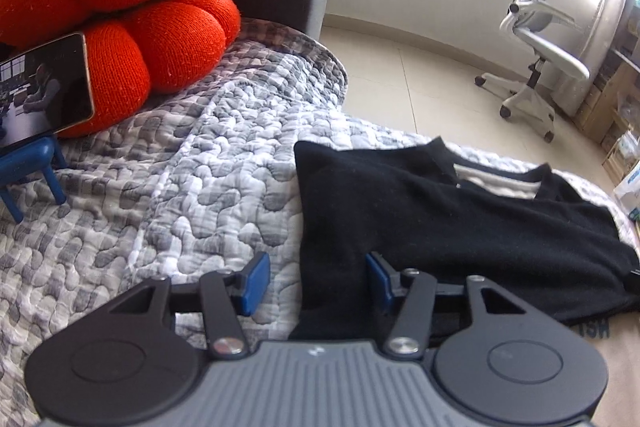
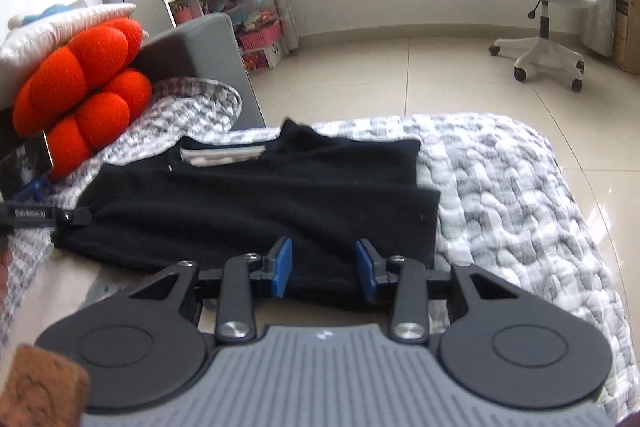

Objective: Fold clothes

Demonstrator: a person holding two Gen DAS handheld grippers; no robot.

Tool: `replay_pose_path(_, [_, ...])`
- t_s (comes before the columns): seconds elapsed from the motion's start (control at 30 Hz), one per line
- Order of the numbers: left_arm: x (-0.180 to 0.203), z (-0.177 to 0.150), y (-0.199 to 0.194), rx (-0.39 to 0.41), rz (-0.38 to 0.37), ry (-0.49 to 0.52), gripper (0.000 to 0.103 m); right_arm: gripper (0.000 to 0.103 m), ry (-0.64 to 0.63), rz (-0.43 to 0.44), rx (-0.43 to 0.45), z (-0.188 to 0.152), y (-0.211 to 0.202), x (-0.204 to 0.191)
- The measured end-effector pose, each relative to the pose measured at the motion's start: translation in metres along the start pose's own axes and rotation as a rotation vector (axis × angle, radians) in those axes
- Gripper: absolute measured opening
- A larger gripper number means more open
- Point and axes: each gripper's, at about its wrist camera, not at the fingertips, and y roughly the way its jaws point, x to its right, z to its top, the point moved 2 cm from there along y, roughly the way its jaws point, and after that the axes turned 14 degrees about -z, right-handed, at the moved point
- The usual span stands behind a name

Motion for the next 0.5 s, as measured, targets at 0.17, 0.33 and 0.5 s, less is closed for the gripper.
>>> replay_pose_path(0.17, [0.007, 0.007, -0.008, 0.095, -0.038, 0.013, 0.05, 0.04, -0.034, -0.004, 0.015, 0.013, 0.016, -0.012])
replay_pose_path(0.33, [0.018, 0.001, 0.012, 0.05, -0.015, 0.074, 0.05, 0.04, 0.002, -0.053, 0.002, 0.008, 0.048, -0.01])
replay_pose_path(0.5, [0.011, -0.003, 0.023, 0.004, 0.014, 0.053, 0.052, 0.041, 0.026, -0.066, 0.016, 0.013, 0.052, -0.008])
